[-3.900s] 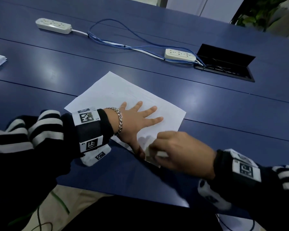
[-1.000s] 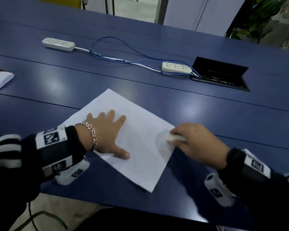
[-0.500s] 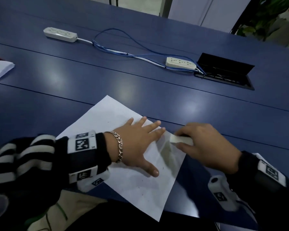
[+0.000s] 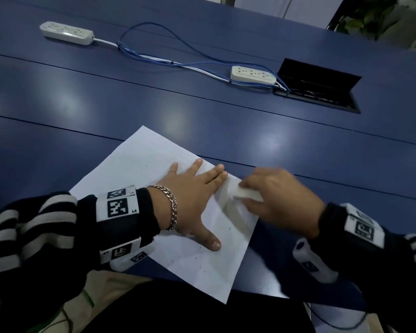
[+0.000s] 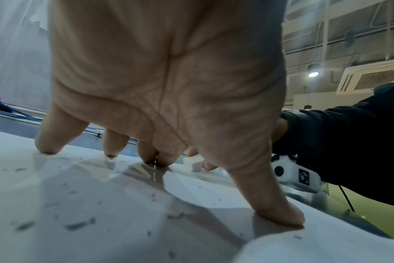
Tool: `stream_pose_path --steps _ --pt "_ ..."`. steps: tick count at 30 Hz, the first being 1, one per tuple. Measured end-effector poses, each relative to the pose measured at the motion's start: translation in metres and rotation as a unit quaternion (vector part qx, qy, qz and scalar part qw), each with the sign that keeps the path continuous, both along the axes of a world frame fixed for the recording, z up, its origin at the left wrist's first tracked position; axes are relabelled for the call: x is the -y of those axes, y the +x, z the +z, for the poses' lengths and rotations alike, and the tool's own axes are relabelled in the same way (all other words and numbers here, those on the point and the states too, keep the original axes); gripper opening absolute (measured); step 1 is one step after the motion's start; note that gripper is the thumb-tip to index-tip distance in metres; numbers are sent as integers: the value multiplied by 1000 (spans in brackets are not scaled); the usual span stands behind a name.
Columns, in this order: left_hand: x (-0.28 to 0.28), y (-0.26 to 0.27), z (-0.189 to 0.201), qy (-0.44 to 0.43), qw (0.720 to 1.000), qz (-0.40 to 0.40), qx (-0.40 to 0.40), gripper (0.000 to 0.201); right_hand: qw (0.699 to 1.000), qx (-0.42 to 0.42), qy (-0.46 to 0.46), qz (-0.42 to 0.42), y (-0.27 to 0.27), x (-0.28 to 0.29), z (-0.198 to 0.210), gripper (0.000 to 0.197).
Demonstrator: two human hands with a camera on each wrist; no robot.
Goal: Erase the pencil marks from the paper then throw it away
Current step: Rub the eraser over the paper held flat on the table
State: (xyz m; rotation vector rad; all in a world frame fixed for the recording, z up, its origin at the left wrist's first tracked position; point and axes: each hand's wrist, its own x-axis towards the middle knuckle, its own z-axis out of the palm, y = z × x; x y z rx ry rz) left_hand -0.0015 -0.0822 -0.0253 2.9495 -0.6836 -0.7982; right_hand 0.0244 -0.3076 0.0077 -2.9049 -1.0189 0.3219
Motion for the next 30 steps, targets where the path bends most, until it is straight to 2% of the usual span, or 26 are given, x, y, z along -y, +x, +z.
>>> stream_pose_path --steps 1,3,5,7,9,12,14,16,18,20,23,25,27,30 --pt "0 0 0 0 1000 0 -2 155 1000 18 2 -15 5 0 1 25" --pt "1 1 0 5 1000 -2 -1 155 999 40 16 10 -7 -7 0 24" --pt "1 1 0 12 1000 -4 -2 158 997 7 16 78 -42 -16 0 28" --pt "2 1 0 17 1000 -6 -1 159 993 -35 -1 109 -50 -15 -2 31" --pt "2 1 0 11 1000 -5 -1 156 997 -34 -9 73 -24 -8 -1 35" --pt "0 1 0 6 1000 -2 2 155 1000 26 -2 2 5 3 0 27" --pt "0 1 -1 7 1000 -3 6 156 998 58 7 20 -9 0 -1 23" --pt "1 1 -1 11 1000 -1 9 158 997 32 16 71 -41 -9 -1 26" --pt "2 1 -2 15 1000 0 12 160 994 -5 13 109 -48 -11 -3 29" --pt "2 1 -2 8 1000 3 9 161 996 -9 20 89 -25 -11 -4 33" --pt "1 1 -1 8 1000 7 3 161 999 29 7 12 20 -8 -2 28" --pt "0 2 -1 13 1000 6 0 161 999 46 4 3 22 -10 -3 25" --pt "1 2 -1 16 1000 4 3 161 998 42 10 47 -2 -17 -1 20" --pt "3 2 -1 26 1000 -3 8 162 992 -9 8 127 -35 -21 -2 14"
